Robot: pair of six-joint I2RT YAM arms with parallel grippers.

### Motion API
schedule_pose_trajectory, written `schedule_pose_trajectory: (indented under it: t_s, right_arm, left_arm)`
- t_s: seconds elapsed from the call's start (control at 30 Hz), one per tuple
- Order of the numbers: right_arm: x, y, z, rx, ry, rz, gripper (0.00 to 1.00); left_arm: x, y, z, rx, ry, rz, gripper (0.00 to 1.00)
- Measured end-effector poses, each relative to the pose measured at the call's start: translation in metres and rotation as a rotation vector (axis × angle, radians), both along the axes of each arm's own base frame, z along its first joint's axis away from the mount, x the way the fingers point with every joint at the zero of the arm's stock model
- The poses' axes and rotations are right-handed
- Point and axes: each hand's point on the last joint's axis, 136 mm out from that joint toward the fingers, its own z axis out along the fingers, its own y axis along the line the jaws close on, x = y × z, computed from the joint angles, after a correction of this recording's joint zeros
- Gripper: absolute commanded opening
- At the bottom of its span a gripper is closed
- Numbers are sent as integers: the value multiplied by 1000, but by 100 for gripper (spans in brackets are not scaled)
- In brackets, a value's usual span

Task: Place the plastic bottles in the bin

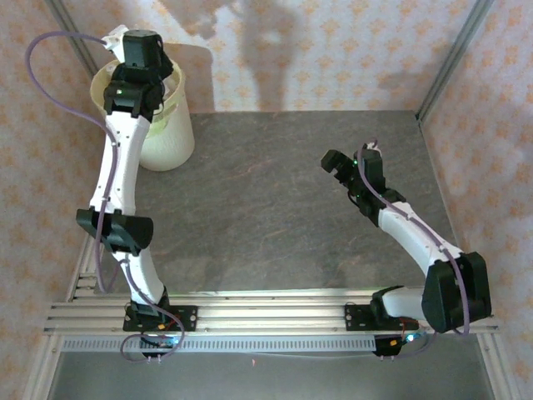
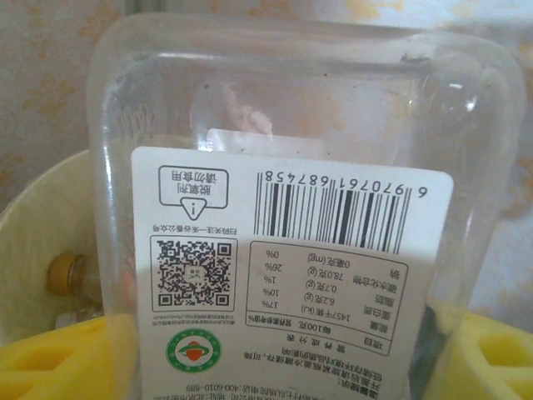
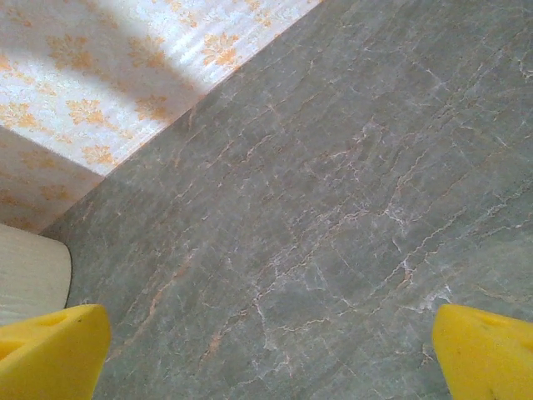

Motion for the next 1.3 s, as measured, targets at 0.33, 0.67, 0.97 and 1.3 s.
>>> schedule_pose_trajectory:
  t_s: [0.33,0.67,0.97,1.3]
  right_arm:
    - [-11,-9,6,-41,-26,-9,99]
    - [-17,-15,7,-81,-33,-18,99]
    - [-17,-16,7,-97,-32,-15,99]
    - [-17,-19,7,-105,-31,-30,99]
  left_arm:
    - [35,48,-56,-126,24,173,79]
    - [21,69,-71,-228,15,298,100]
    - [16,64,-60,-275,-18,276,100]
    - [-17,47,-7,-320,-122,172,100]
